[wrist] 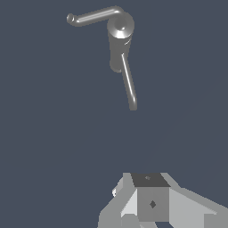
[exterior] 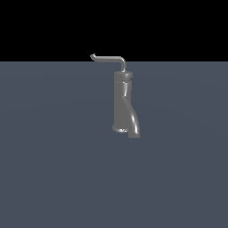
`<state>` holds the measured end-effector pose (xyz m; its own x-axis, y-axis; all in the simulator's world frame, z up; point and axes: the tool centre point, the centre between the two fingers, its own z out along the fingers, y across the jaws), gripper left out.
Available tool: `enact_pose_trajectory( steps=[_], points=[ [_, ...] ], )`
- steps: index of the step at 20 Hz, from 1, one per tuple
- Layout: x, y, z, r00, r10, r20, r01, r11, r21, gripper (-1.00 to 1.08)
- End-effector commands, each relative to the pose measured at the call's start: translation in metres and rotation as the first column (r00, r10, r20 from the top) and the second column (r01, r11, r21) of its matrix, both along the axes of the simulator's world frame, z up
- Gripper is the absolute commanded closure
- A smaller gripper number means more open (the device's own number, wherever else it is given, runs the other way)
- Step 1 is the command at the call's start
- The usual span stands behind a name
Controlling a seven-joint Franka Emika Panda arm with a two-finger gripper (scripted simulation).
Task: Turn on the faucet by rotating a designated handle.
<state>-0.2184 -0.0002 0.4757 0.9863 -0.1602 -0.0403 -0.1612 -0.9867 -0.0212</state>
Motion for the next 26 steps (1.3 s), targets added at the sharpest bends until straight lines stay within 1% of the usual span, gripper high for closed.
enact_pose_trajectory(
  steps=[1,4,7,10,13,16,19,22,26],
  points=[
    [0.012,0.001,-0.002,0.999,-0.046,-0.002,0.046,0.999,0.01,1.08],
    [0.029,0.003,-0.005,0.994,-0.112,-0.006,0.112,0.993,0.022,1.08],
    [0.047,0.006,-0.009,0.983,-0.184,-0.012,0.184,0.982,0.033,1.08],
    [0.065,0.008,-0.015,0.966,-0.256,-0.02,0.257,0.966,0.04,1.08],
    [0.084,0.011,-0.021,0.944,-0.327,-0.029,0.328,0.943,0.045,1.08],
    [0.102,0.014,-0.028,0.917,-0.398,-0.037,0.399,0.916,0.047,1.08],
    [0.12,0.016,-0.037,0.883,-0.466,-0.045,0.468,0.883,0.045,1.08],
    [0.138,0.02,-0.046,0.845,-0.533,-0.051,0.535,0.844,0.041,1.08],
    [0.161,0.024,-0.059,0.785,-0.617,-0.057,0.619,0.785,0.032,1.08]
  ],
)
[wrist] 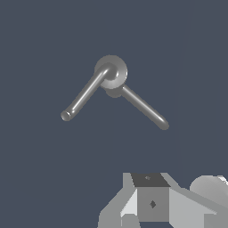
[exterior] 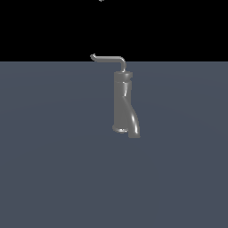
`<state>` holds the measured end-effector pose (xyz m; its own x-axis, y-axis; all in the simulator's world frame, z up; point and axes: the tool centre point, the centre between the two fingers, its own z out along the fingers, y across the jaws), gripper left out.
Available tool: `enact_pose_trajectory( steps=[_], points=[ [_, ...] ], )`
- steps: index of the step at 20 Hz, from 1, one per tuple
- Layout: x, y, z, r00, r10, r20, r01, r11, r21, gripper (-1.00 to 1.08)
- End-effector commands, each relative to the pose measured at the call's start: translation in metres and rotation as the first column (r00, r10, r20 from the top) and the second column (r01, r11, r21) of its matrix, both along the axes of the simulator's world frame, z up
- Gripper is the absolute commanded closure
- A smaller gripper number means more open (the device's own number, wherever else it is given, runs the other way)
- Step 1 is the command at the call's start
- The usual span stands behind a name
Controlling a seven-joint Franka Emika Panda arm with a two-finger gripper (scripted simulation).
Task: Turn on the faucet by rotating a designated handle.
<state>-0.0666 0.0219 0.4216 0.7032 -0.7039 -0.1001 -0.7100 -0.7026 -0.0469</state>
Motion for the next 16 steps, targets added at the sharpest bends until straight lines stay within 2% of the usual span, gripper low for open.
enact_pose_trajectory(
  steps=[1,8,16],
  points=[
    [0.015,0.003,-0.009,0.998,-0.066,-0.006,0.066,0.998,-0.003,1.08],
    [0.053,0.012,-0.036,0.97,-0.243,-0.016,0.243,0.97,-0.024,1.08],
    [0.095,0.023,-0.072,0.901,-0.434,-0.009,0.433,0.899,-0.06,1.08]
  ],
)
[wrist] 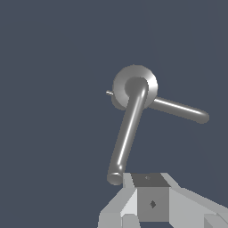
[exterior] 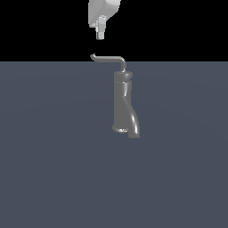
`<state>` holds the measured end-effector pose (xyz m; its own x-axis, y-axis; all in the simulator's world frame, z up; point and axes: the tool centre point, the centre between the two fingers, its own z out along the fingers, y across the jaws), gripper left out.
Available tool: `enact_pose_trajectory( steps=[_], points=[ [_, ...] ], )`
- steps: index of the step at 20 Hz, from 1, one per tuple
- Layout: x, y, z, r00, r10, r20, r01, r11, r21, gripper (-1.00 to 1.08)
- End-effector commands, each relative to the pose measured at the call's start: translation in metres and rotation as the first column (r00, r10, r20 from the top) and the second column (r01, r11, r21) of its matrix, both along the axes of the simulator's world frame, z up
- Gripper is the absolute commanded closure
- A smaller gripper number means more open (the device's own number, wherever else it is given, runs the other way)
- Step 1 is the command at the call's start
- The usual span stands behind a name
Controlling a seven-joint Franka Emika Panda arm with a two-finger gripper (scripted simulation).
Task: Turn on the faucet by rotating a designated handle.
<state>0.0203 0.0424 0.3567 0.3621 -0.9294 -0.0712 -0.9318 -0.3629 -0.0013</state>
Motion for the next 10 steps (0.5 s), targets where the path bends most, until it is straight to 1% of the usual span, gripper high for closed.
enact_pose_trajectory(
  steps=[1,5,10],
  points=[
    [0.013,0.004,-0.012,0.998,-0.064,0.001,0.064,0.998,-0.013,1.08],
    [0.029,0.009,-0.028,0.989,-0.148,0.006,0.148,0.988,-0.033,1.08],
    [0.043,0.015,-0.043,0.975,-0.224,0.014,0.224,0.973,-0.052,1.08]
  ],
)
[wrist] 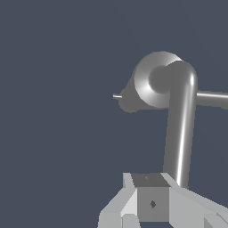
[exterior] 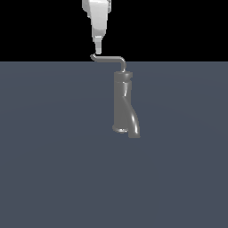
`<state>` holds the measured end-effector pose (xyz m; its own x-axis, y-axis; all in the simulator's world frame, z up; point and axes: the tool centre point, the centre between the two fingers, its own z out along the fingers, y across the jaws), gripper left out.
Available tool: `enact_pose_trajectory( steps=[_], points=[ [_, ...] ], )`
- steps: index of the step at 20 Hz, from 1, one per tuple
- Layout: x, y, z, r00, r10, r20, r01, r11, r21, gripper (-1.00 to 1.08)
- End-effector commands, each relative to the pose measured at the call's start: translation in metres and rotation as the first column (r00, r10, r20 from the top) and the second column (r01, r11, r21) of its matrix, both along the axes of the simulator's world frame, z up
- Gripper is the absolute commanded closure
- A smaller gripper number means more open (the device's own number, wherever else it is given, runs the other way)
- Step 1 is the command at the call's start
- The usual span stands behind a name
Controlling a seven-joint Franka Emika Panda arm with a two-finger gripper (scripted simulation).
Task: Turn on the faucet by rotating a designated handle.
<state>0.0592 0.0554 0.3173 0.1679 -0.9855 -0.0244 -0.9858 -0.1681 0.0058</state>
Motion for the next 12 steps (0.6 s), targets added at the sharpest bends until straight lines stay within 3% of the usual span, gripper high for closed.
enact_pose_trajectory(
  steps=[1,12],
  points=[
    [0.006,0.002,-0.007,0.999,-0.035,0.004,0.035,0.999,-0.009,1.08],
    [0.015,0.006,-0.017,0.996,-0.084,0.01,0.084,0.996,-0.023,1.08]
  ],
)
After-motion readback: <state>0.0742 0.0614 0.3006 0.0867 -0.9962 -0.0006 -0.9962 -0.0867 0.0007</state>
